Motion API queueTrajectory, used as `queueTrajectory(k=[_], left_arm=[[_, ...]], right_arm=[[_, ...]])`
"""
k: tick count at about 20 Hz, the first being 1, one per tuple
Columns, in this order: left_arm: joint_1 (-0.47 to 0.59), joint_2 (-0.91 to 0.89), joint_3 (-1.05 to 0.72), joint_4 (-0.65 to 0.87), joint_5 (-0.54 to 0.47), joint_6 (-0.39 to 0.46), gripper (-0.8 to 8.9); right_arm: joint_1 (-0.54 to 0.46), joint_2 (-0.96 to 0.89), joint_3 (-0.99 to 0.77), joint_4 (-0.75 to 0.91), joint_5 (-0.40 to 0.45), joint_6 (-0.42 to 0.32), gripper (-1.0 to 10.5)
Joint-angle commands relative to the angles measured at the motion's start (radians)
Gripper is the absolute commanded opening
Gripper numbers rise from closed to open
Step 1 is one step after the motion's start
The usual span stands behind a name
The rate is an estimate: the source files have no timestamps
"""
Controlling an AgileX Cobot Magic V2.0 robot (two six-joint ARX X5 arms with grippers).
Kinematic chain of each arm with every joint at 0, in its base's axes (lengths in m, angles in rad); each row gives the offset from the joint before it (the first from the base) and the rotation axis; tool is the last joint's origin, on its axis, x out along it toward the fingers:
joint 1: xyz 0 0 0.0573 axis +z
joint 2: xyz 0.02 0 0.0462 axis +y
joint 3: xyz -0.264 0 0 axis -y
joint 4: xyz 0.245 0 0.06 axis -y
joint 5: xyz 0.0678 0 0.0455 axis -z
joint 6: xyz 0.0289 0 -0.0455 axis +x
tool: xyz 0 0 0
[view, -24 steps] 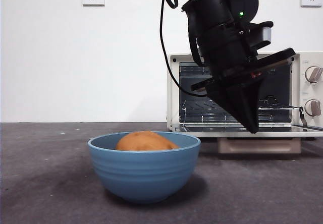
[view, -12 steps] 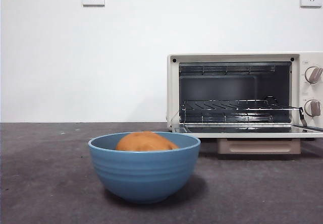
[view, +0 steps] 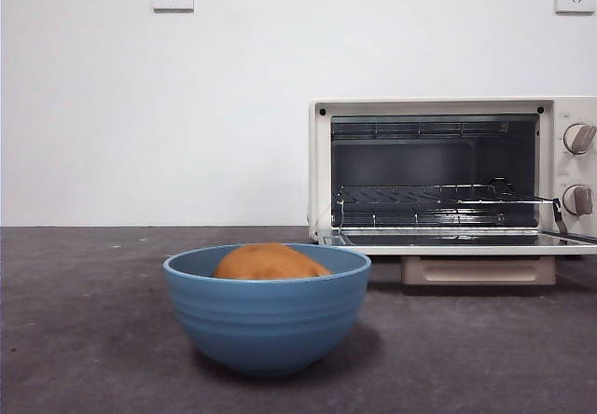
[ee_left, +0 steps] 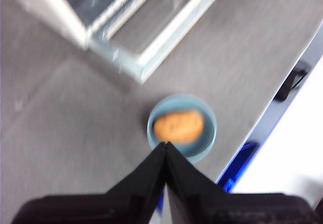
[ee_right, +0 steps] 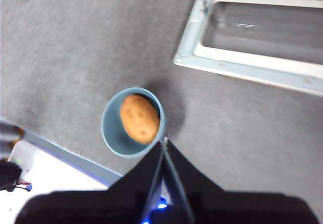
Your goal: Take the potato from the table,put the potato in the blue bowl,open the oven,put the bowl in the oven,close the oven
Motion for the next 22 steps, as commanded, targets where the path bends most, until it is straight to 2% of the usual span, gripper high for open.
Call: queueTrajectory(k=[1, 4, 6, 8, 11, 14, 16, 22], left_arm=[[-0.019, -0.118, -0.192, 0.031, -0.026, -0.104, -0.06], [-0.028, -0.290, -0.410, 0.083, -0.009, -0.144, -0.06], [-0.027, -0.391, -0.521, 0.105, 0.030, -0.162, -0.07], [-0.026, -0.491, -0.598, 0.099, 0.053, -0.162, -0.08], [-0.026, -0.614, -0.649, 0.081, 0.108, -0.162, -0.08], [-0.027, -0.698, -0.656, 0.056, 0.106, -0.155, -0.09], [-0.027, -0.725, -0.656, 0.035, 0.107, -0.146, -0.09], [-0.027, -0.729, -0.656, 0.020, 0.108, -0.136, -0.09]], right_arm=[[0.094, 0.086, 0.001, 0.059, 0.016, 0.043, 0.1], [0.249, 0.238, 0.001, 0.108, 0.147, 0.101, 0.2], [0.308, 0.343, 0.001, 0.124, 0.164, 0.145, 1.4], [0.336, 0.439, 0.001, 0.150, 0.165, 0.179, 2.0], [0.347, 0.544, 0.001, 0.211, 0.180, 0.209, 2.0], [0.348, 0.631, 0.001, 0.237, 0.216, 0.229, 2.0], [0.348, 0.672, 0.001, 0.227, 0.251, 0.237, 2.0], [0.348, 0.735, 0.001, 0.219, 0.285, 0.249, 2.0]])
